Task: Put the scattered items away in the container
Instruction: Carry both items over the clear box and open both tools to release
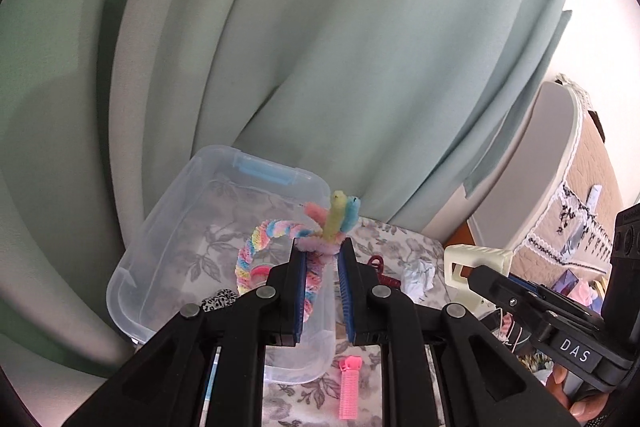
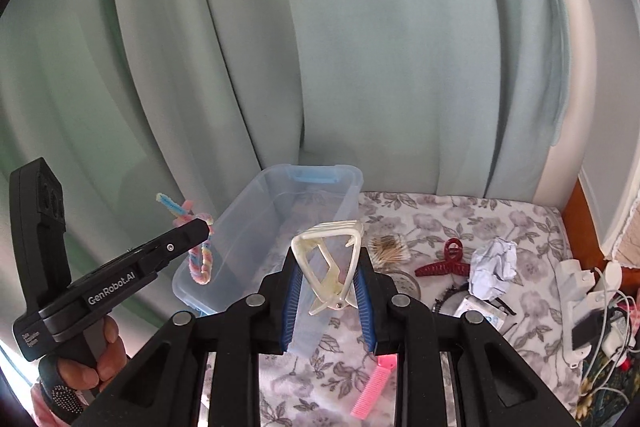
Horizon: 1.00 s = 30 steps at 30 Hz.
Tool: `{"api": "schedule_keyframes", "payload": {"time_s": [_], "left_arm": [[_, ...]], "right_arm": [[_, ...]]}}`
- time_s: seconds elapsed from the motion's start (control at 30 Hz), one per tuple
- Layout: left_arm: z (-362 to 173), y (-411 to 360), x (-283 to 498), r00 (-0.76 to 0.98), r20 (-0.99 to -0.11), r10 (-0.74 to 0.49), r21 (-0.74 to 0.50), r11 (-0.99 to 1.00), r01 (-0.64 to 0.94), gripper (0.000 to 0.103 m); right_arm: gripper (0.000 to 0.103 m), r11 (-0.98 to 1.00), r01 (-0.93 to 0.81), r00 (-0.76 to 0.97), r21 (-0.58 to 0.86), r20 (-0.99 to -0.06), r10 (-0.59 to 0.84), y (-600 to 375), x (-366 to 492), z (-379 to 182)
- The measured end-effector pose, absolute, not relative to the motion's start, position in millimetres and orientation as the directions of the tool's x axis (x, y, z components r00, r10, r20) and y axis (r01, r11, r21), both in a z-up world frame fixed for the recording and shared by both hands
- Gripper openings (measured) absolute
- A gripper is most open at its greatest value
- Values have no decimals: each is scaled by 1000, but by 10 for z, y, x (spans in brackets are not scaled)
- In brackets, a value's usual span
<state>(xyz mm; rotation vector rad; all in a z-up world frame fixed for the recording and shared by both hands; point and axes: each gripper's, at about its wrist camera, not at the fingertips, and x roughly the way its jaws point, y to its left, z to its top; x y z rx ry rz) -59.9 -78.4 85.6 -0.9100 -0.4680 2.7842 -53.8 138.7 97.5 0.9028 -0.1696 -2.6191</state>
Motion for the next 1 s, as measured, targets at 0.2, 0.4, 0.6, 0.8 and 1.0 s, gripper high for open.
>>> {"api": "schedule_keyframes", "payload": {"time_s": [0.2, 0.4, 0.6, 0.8, 1.0], "left_arm": [[703, -1037, -630, -793, -566, 227, -371, -928, -1, 16], [533, -1153, -678, -774, -595, 215, -381, -924, 37, 16], [363, -1215, -744, -755, -621, 211, -398, -915, 71, 16], [217, -1275, -780, -734, -648, 203, -401, -910, 103, 16], [144, -1304, -880, -722, -665, 192, -399, -908, 127, 16]], "right_arm": [[28, -905, 360, -685, 226, -595, -421, 1102, -660, 884], [28, -887, 398, -635, 233, -628, -450, 855, -777, 745], [28, -866, 442, -582, 234, -660, -475, 618, -871, 599], [28, -849, 470, -535, 241, -687, -491, 460, -958, 448], [28, -841, 480, -503, 250, -707, -497, 359, -1035, 347]]}}
